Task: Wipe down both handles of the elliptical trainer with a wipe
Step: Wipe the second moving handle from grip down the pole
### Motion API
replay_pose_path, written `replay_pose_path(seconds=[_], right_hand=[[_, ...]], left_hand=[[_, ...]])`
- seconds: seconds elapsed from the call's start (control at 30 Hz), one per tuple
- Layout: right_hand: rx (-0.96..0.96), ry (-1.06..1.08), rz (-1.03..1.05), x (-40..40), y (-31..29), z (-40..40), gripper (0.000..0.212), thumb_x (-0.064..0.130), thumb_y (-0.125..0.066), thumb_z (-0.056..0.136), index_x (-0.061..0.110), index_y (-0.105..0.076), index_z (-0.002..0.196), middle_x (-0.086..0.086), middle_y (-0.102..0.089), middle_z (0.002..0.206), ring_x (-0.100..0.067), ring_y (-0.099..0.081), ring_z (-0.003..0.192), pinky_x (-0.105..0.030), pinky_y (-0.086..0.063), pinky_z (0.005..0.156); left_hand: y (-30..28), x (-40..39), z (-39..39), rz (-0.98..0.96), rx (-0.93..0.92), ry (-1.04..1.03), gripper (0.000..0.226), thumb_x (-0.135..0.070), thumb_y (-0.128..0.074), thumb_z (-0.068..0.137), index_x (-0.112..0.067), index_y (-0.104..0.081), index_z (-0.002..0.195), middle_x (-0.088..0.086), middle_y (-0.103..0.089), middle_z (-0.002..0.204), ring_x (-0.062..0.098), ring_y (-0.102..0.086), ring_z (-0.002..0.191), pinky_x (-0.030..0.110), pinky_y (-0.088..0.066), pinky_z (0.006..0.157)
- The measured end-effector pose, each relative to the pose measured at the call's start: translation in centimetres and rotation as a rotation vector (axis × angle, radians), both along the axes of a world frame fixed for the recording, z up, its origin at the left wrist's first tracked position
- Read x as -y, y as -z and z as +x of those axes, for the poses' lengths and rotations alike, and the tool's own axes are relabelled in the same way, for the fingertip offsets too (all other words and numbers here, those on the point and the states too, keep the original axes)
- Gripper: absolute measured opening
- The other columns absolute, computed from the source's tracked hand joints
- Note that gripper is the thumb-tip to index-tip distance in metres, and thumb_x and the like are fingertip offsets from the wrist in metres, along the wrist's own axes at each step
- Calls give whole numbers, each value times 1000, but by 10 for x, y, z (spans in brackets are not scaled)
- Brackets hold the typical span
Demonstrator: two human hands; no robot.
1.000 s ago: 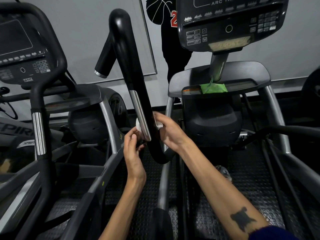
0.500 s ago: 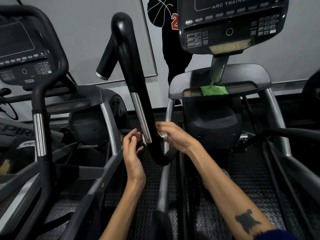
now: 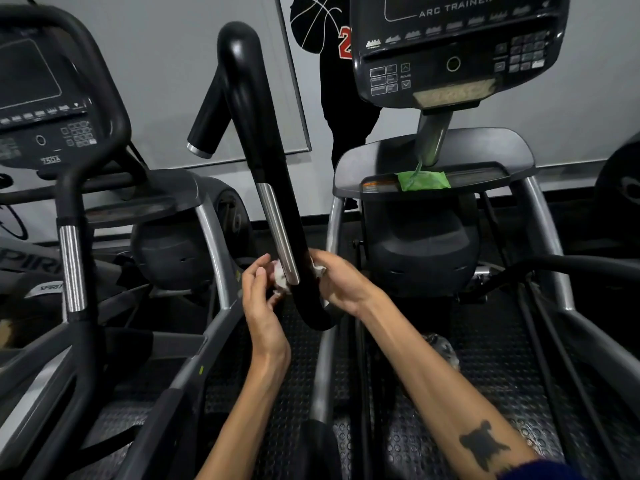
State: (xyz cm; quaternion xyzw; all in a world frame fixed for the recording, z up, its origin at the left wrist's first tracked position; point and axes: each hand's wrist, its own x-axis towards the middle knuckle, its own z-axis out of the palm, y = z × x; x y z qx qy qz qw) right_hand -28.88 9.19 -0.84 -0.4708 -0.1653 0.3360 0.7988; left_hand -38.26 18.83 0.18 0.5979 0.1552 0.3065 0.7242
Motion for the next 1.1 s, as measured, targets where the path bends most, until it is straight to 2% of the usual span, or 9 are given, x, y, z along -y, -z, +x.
replay_pose_path(seconds=[0.1,0.2,0.4,0.47,0.57,0.73,0.9,1.0,1.1], right_hand=[[132,17,-87,10,5,9,35,18,-51,103,-8,-65,122,-17,-65,110,-24,-61,97,-31,-49,84],[67,81,11,2,1,5,36,19,-57,101,-6,-61,126,-16,-63,106,-18,-63,87,-28,-52,80],[150,87,-98,11,10,4,38,21,-57,100,-12,-66,117,-16,-68,104,-21,-66,94,-31,-52,85],[116,128,-51,8,8,0,29,19,-56,102,-4,-69,112,-14,-70,101,-18,-68,91,-30,-54,86],[14,166,18,1,13,-13,30,21,-52,105,-2,-69,117,-15,-73,102,-21,-71,92,-35,-56,90],[145,212,-82,10,11,-12,66,42,-68,92,-18,-62,117,-44,-60,115,-32,-59,97,-59,-45,103],[109,282,10,7,17,-24,37,19,-52,104,-8,-63,127,-27,-68,122,-30,-67,108,-38,-52,99],[144,310,-6,18,24,-21,38,22,-63,96,-8,-70,116,-35,-67,118,-32,-64,103,-43,-46,97],[95,323,113,20,15,-19,42,17,-62,90,-8,-67,124,-38,-61,125,-37,-59,115,-50,-40,107]], left_hand=[[4,-3,-2,-5,-15,-1,45,-46,-44,91,-18,-63,121,4,-67,116,15,-61,112,36,-42,91],[3,-1,3,-13,-31,-27,44,-46,-43,90,-19,-62,119,2,-68,113,14,-61,107,35,-42,90],[4,1,6,-12,-1,-13,53,-48,-44,91,-11,-62,124,5,-69,111,21,-61,109,37,-42,87],[6,1,6,10,-17,-7,59,-54,-46,88,-11,-62,125,4,-69,114,21,-61,111,37,-42,90],[8,1,5,22,-32,0,57,-55,-45,87,-14,-64,122,2,-69,116,15,-61,110,38,-41,93],[8,-1,4,20,-35,9,50,-48,-43,92,-13,-63,122,0,-70,113,18,-62,108,38,-41,91],[5,3,4,42,-26,18,41,-45,-42,94,-19,-65,116,-3,-70,113,16,-63,106,36,-42,90],[6,3,4,47,-19,26,33,-43,-42,94,-29,-68,108,-4,-71,112,16,-63,108,34,-42,89],[6,4,4,46,-23,31,31,-40,-42,95,-29,-69,105,-4,-71,109,15,-64,106,35,-44,90]])
